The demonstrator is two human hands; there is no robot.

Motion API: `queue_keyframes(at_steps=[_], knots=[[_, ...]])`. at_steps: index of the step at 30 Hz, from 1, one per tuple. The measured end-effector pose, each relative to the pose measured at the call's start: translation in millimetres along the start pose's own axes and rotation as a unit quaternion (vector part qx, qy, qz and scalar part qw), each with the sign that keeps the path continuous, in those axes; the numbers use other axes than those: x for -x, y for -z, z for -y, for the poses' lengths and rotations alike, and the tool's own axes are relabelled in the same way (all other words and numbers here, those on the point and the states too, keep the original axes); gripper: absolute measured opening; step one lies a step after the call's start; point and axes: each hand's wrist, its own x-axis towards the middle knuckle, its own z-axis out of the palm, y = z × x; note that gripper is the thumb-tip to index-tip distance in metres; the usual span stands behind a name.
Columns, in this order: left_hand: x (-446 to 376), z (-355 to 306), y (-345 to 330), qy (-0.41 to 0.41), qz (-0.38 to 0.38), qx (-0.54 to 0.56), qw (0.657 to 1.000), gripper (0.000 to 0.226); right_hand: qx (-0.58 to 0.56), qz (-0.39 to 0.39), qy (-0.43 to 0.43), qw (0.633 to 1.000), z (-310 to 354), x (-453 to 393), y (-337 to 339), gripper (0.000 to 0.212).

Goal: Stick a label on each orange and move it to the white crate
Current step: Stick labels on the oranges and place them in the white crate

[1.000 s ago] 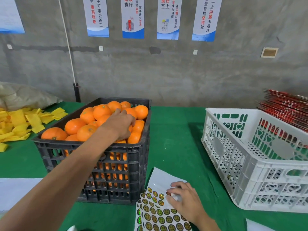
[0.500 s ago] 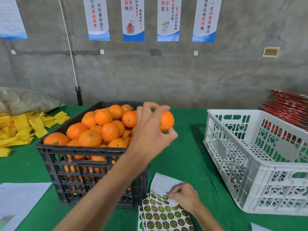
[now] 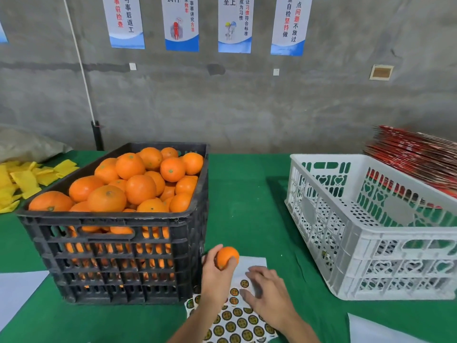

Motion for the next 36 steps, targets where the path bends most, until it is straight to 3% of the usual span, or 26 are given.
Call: queue_keyframes(at_steps=[4,16,21,23,25,27,28,33,36], knots=[[-6.1,20.3,1.2,0.023,-0.025,0.007,0.999,0.044,0.029,-0.009,0.012,0.999,-3.3,-5.5,0.4,0.070],[-3.9,26.6,-1.9,-0.024,0.011,-0.016,1.000,0.048,0.093,-0.051,0.005,0.994,10.1,-4.8,1.4,0.050],[-6.4,29.2,-3.9,-0.028,0.009,-0.018,0.999,0.047,0.038,-0.074,0.047,0.995,9.5,-1.4,-2.6,0.029],[-5.4,30.9,-3.9,-0.035,0.011,-0.024,0.999,0.047,-0.008,-0.090,0.059,0.994,12.0,1.5,-3.4,0.015],[-4.3,28.6,-4.2,-0.039,0.019,-0.024,0.999,0.049,-0.193,-0.108,0.010,0.975,18.9,1.4,2.2,0.013],[-4.3,24.4,-4.1,-0.035,0.020,-0.008,0.999,0.051,-0.412,-0.132,-0.069,0.899,27.6,-5.5,15.0,0.014],[-3.4,22.0,-3.9,-0.033,0.020,0.005,0.999,0.051,-0.465,-0.142,-0.090,0.869,31.9,-10.9,21.8,0.013],[1.7,-2.3,-3.3,-0.038,0.017,0.106,0.993,0.043,-0.437,-0.161,-0.082,0.881,56.9,-32.1,37.1,0.012],[-1.4,-28.5,-3.3,-0.068,0.021,0.138,0.988,0.040,-0.449,-0.197,-0.054,0.870,63.4,-36.2,47.4,0.018]])
